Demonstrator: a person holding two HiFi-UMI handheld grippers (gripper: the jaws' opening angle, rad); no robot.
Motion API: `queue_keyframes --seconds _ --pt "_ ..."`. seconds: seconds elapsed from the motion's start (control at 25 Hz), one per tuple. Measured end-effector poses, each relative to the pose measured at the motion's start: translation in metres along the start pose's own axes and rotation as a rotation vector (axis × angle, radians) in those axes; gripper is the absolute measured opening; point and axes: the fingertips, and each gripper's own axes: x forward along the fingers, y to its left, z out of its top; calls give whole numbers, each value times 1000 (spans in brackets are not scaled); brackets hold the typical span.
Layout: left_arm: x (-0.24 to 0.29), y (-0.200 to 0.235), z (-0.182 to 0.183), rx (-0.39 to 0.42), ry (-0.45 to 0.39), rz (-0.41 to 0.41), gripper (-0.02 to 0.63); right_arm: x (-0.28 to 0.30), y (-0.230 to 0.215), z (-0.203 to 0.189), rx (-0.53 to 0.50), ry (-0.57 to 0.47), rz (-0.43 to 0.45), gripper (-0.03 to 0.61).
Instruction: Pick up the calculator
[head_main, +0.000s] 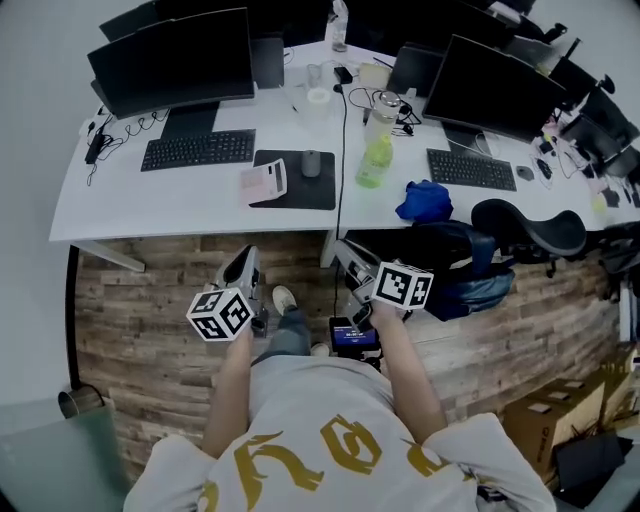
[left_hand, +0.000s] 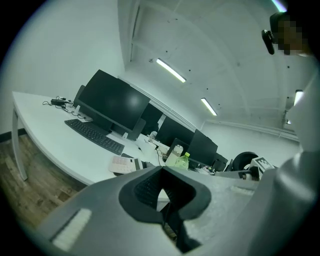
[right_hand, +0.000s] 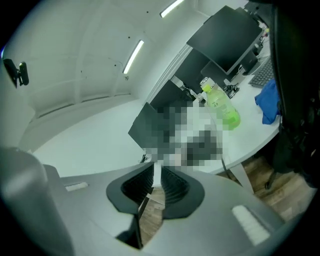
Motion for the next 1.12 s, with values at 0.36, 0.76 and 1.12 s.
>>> queue_keyframes --seconds 0.36,0.76,1.12 --pt "73 90 -10 -83 69 150 87 109 -46 26 -8 142 -35 187" --pt "150 168 -13 -122 214 215 107 241 -97 47 -33 303 -140 229" --pt "174 199 -28 -104 329 224 97 310 -121 35 -33 409 -198 247"
